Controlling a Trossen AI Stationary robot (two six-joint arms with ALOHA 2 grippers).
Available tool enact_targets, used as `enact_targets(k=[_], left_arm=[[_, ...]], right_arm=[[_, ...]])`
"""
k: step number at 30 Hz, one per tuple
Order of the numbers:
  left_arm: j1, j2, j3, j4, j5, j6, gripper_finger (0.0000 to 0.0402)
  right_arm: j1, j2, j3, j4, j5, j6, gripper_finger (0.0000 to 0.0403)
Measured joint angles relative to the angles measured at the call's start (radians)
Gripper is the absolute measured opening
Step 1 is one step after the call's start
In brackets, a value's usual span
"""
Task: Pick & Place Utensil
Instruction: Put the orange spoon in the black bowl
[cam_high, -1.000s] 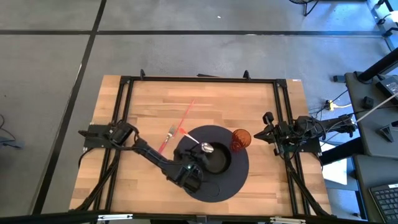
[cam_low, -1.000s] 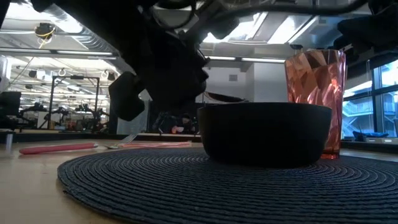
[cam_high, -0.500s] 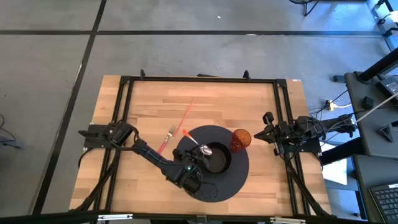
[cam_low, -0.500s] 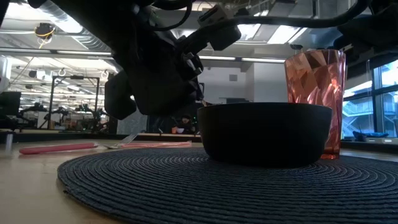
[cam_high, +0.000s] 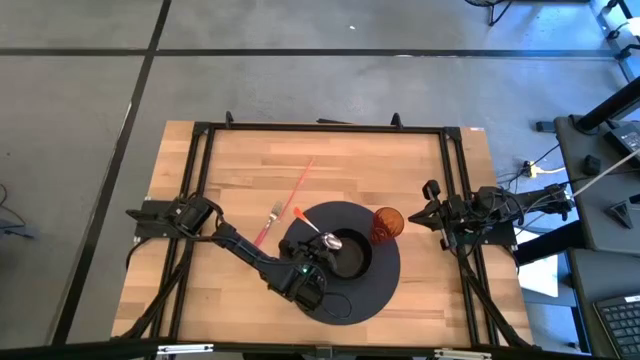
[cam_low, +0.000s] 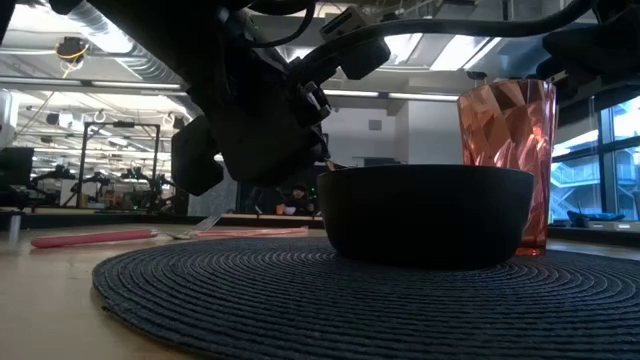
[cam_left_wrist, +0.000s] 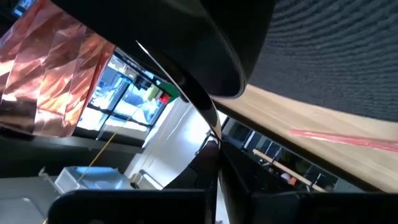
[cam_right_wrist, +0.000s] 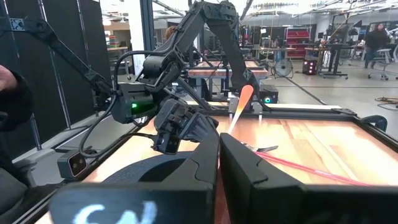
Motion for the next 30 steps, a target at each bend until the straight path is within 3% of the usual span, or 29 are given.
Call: enact_targets(k=[8,22,30], left_arm=[[-0.002,0.0,0.0,0.001,0.03,-0.001,0.004],[-0.008,-0.001,0.0,0.013,-0.016,-0.002,0.0081],[-0.003,-0.004,0.0,0.01,-0.065,-0.189,0.0082]], right_arm=[[0.0,0.0,0.0,0.0,0.0,0.0,0.0017],[0.0,0.0,0.0,0.0,0.0,0.0,0.0017],[0.0,0.0,0.0,0.0,0.0,0.001,0.0017]])
